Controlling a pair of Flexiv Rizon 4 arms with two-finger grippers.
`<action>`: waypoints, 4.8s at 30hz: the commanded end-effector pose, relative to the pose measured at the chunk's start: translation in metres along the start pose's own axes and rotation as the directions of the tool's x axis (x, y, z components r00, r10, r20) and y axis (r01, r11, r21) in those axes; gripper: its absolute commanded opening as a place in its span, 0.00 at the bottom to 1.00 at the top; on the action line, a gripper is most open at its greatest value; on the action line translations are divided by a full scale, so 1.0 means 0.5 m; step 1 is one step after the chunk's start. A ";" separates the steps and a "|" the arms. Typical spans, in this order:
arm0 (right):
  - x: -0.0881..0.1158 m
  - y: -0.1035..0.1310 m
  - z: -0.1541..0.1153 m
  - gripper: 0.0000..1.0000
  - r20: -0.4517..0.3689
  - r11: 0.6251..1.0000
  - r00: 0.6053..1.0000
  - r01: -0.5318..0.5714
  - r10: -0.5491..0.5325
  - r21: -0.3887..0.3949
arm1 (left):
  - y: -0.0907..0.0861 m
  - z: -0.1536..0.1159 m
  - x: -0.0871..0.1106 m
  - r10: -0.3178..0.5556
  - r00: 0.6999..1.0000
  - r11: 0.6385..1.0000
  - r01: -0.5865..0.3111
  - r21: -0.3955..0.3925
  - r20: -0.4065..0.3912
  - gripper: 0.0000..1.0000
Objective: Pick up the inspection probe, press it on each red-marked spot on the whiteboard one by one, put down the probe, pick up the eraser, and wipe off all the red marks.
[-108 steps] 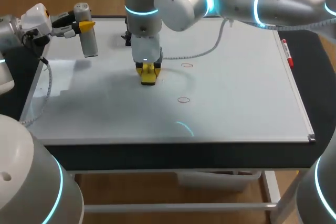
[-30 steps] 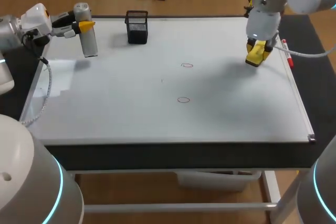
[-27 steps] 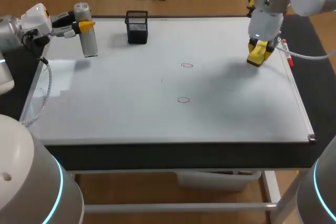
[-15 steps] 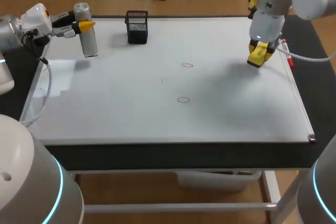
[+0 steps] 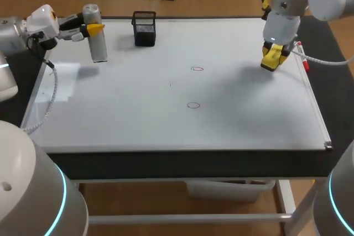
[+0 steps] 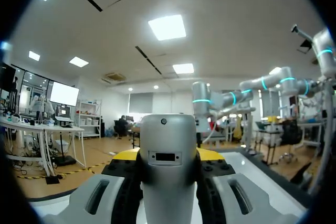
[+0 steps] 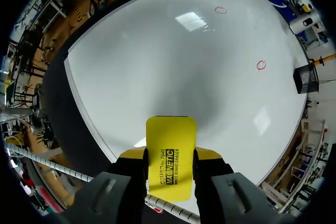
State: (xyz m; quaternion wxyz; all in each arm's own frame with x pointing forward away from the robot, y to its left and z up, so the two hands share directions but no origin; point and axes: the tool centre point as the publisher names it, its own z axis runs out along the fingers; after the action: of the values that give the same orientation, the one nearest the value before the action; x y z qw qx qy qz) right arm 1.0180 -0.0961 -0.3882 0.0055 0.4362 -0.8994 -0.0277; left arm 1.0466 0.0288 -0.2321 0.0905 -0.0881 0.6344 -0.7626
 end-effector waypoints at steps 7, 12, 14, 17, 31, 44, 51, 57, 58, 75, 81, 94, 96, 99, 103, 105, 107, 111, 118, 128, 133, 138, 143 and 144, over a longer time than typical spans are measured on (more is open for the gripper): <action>0.000 -0.001 -0.001 0.00 -0.003 1.000 1.000 0.002 -0.002 0.002 | -0.003 0.108 0.066 -0.015 1.000 1.000 0.016 0.013 -0.022 0.00; 0.000 -0.001 -0.001 0.00 -0.003 1.000 1.000 0.002 -0.002 0.002 | 0.005 0.158 0.094 -0.023 0.999 1.000 0.023 0.007 -0.039 0.00; 0.000 -0.001 -0.001 0.00 -0.003 1.000 1.000 0.002 -0.002 0.002 | 0.008 0.180 0.109 -0.024 0.999 1.000 0.025 0.010 -0.049 0.00; 0.000 -0.001 -0.001 0.00 -0.003 1.000 1.000 0.002 -0.002 0.002 | 0.016 0.212 0.128 -0.028 0.998 0.999 0.029 0.019 -0.064 0.00; 0.000 -0.001 -0.001 0.00 -0.003 1.000 1.000 0.002 -0.002 0.002 | 0.069 0.347 0.167 -0.013 0.999 1.000 0.013 0.018 -0.037 0.00; 0.000 -0.001 -0.001 0.00 -0.003 1.000 1.000 0.002 -0.002 0.002 | 0.102 0.457 0.181 0.014 0.999 0.999 -0.012 0.053 -0.030 0.00; 0.000 -0.001 -0.001 0.00 -0.003 1.000 1.000 0.002 -0.002 0.002 | 0.125 0.500 0.174 0.021 1.000 0.998 -0.020 0.052 -0.023 0.00; 0.000 -0.001 -0.001 0.00 -0.003 1.000 1.000 0.002 -0.002 0.002 | 0.134 0.525 0.165 0.024 0.999 0.999 -0.022 0.050 -0.025 0.00; 0.000 -0.001 -0.001 0.00 -0.003 1.000 1.000 0.002 -0.002 0.002 | 0.137 0.529 0.163 0.023 0.999 0.999 -0.022 0.048 -0.025 0.00; 0.000 -0.001 -0.001 0.00 -0.003 1.000 1.000 0.002 -0.002 0.002 | 0.169 0.572 0.162 0.002 0.999 0.999 -0.001 0.043 -0.036 0.00; 0.000 -0.001 -0.001 0.00 -0.003 1.000 1.000 0.002 -0.002 0.002 | 0.180 0.583 0.164 0.002 0.999 0.999 0.000 0.033 -0.048 0.00; 0.000 -0.001 -0.001 0.00 -0.003 1.000 1.000 0.002 -0.002 0.002 | 0.199 0.586 0.165 0.008 0.999 1.000 -0.008 0.002 -0.053 0.00; 0.000 -0.001 -0.001 0.00 -0.003 1.000 1.000 0.002 -0.002 0.002 | 0.201 0.585 0.165 0.008 0.999 1.000 -0.008 -0.001 -0.053 0.00; 0.000 -0.001 -0.001 0.00 -0.003 1.000 1.000 0.002 -0.002 0.002 | 0.204 0.583 0.165 0.010 0.998 1.000 -0.010 -0.008 -0.055 0.00; 0.000 -0.001 -0.001 0.00 -0.003 1.000 1.000 0.002 -0.002 0.002 | 0.208 0.579 0.165 0.013 0.998 1.000 -0.015 -0.026 -0.060 0.00; 0.000 -0.001 -0.001 0.00 -0.003 1.000 1.000 0.002 -0.002 0.002 | 0.210 0.576 0.164 0.008 0.998 0.999 -0.011 -0.045 -0.063 0.00; 0.000 -0.001 -0.001 0.00 -0.003 1.000 1.000 0.002 -0.002 0.002 | 0.211 0.573 0.166 0.015 0.998 0.998 -0.019 -0.063 -0.067 0.00; 0.000 -0.001 -0.001 0.00 -0.003 1.000 1.000 0.002 -0.002 0.002 | 0.212 0.571 0.168 0.014 0.997 0.996 -0.020 -0.086 -0.072 0.00; 0.000 -0.001 -0.001 0.00 -0.003 1.000 1.000 0.002 -0.002 0.002 | 0.210 0.571 0.169 0.017 0.996 0.995 -0.026 -0.100 -0.084 0.00; 0.000 -0.001 -0.001 0.00 -0.003 1.000 1.000 0.002 -0.002 0.002 | 0.210 0.572 0.169 0.011 0.996 0.994 -0.021 -0.108 -0.094 0.00; 0.000 -0.001 -0.001 0.00 -0.003 1.000 1.000 0.002 -0.002 0.002 | 0.209 0.571 0.169 0.012 0.995 0.994 -0.022 -0.108 -0.095 0.00; 0.000 -0.001 -0.001 0.00 -0.003 1.000 1.000 0.002 -0.002 0.002 | 0.206 0.568 0.168 0.013 0.995 0.994 -0.023 -0.104 -0.095 0.00; 0.000 -0.001 -0.001 0.00 -0.003 1.000 1.000 0.002 -0.002 0.002 | 0.188 0.567 0.173 0.021 0.995 0.996 -0.030 -0.084 -0.103 0.00; 0.000 -0.001 -0.001 0.00 -0.003 1.000 1.000 0.002 -0.002 0.002 | 0.183 0.567 0.174 0.024 0.994 0.996 -0.033 -0.079 -0.106 0.00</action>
State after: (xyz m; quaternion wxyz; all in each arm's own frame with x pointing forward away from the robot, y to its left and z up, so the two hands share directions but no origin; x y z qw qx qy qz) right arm 1.0177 -0.0958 -0.3882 0.0055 0.4363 -0.8994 -0.0271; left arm 1.0362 -0.2815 -0.2736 0.0633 -0.0435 0.6700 -0.7384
